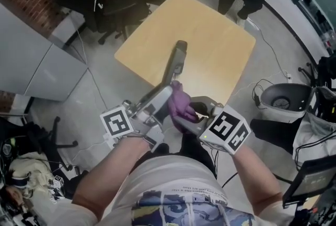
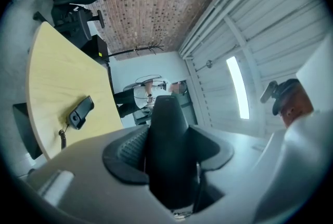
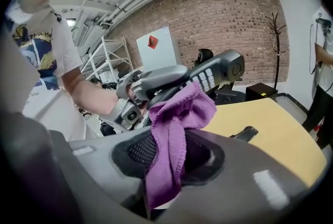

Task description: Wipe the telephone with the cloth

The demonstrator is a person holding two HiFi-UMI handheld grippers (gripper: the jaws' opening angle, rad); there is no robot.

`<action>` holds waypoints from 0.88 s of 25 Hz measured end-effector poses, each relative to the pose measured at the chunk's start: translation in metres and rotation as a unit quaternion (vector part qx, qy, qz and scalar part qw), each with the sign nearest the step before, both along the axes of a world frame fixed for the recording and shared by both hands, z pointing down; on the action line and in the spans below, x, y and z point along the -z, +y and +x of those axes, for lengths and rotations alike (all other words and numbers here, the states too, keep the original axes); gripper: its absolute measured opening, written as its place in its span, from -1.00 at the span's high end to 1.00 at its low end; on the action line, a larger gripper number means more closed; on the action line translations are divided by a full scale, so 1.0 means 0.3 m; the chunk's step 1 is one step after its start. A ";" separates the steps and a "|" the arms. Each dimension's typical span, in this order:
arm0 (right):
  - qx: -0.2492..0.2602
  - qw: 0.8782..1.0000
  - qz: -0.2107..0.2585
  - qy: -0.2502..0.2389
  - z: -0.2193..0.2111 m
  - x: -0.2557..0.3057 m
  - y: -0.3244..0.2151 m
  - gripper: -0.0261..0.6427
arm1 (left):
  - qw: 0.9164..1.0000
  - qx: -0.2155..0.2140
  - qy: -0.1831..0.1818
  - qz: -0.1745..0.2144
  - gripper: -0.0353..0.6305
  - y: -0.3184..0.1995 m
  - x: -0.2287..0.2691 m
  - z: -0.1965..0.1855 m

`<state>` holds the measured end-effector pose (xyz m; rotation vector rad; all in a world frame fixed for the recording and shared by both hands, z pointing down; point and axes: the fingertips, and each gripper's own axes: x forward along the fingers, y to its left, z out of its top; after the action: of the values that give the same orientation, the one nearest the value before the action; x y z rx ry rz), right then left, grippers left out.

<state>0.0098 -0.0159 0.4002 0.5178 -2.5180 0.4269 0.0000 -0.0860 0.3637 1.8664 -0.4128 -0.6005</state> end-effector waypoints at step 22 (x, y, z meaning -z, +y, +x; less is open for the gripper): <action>-0.011 0.999 0.029 -0.013 0.080 0.127 0.015 0.58 | 1.000 -0.013 0.003 -0.012 0.14 -0.064 -0.028 0.078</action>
<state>0.0338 -0.0113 0.3621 0.5667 -2.5586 0.3730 0.0233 -0.1052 0.3722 1.8435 -0.3900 -0.5813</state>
